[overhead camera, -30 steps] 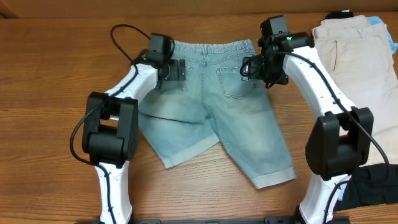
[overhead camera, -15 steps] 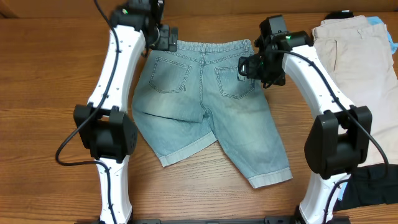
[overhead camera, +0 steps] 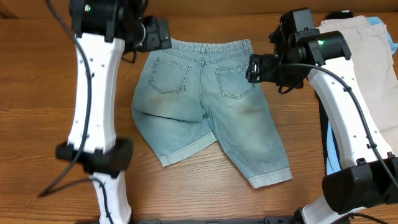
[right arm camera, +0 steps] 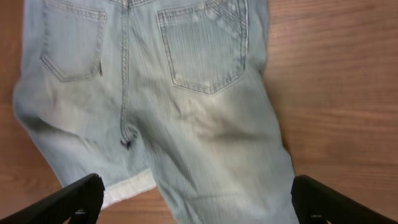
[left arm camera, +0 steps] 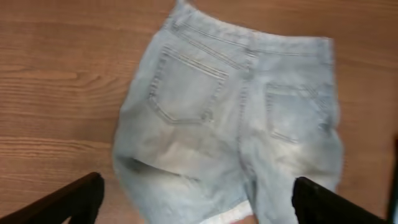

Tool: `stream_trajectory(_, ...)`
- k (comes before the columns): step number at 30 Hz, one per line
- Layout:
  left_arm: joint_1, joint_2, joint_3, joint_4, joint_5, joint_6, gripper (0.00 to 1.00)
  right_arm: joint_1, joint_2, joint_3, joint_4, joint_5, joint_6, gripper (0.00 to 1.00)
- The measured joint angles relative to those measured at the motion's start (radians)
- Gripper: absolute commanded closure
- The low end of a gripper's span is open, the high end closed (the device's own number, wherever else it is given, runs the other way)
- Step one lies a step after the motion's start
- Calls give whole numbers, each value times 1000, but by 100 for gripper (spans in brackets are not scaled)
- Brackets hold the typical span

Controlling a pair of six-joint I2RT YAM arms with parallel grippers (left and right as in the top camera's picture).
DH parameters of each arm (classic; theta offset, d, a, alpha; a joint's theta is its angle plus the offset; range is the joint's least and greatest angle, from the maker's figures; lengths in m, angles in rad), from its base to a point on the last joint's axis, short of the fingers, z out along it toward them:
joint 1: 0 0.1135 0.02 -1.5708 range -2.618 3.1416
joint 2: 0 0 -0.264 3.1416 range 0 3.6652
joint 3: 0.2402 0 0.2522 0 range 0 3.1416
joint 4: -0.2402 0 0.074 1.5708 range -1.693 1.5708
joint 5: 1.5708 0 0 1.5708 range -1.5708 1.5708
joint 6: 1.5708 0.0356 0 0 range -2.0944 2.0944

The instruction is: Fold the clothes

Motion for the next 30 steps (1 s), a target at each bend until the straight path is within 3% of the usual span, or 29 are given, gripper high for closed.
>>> stream_trajectory(3,-81,-168,-159,2,-19,-14,0,0,-1,0,-21,2,0,0)
stream_trajectory(8,-141,-411,-609,21,-77,-114,0,0,-1,0,-6,29,0,0)
stream_trajectory(15,-166,-570,-1242,296,-76,-200,7,0,-1,0,31,64,0,0)
stream_trajectory(23,-177,-630,-1699,606,-17,-206,10,0,-1,-1,39,82,0,0)
stream_trajectory(27,-177,-631,-1812,735,-3,-204,10,0,-1,-2,42,98,0,0)
stream_trajectory(30,-177,-631,-1868,822,0,-203,17,0,-1,-2,44,99,0,0)
